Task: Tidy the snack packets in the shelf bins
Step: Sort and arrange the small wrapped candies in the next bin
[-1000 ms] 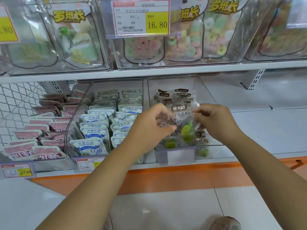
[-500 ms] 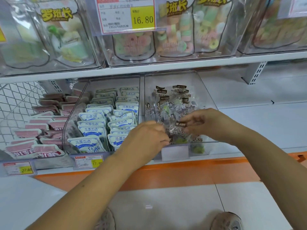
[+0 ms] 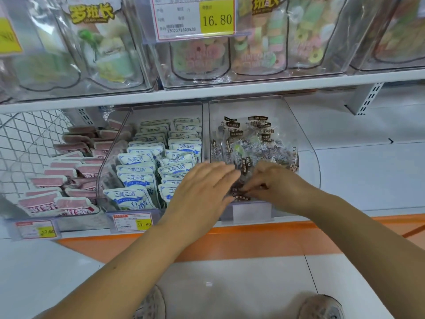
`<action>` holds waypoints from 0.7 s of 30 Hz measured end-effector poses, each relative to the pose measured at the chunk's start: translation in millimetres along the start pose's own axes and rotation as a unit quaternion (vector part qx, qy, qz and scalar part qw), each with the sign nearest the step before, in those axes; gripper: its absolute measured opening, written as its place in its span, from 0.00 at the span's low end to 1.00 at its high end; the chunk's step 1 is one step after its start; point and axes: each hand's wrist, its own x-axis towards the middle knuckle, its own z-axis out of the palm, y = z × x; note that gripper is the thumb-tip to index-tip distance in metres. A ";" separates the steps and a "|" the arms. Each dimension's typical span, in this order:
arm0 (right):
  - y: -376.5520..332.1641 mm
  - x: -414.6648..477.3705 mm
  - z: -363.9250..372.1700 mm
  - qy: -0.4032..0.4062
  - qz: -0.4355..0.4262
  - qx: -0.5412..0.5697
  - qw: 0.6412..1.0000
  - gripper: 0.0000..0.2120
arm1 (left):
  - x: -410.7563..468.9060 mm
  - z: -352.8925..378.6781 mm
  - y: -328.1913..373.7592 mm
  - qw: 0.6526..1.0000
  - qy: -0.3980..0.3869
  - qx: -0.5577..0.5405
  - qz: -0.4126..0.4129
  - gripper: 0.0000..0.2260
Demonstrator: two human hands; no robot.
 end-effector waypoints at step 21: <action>-11.1 22.7 -14.8 -0.030 -0.005 -0.057 0.998 0.10 | -0.7 1.5 -8.4 0.998 0.037 -0.054 0.011 0.20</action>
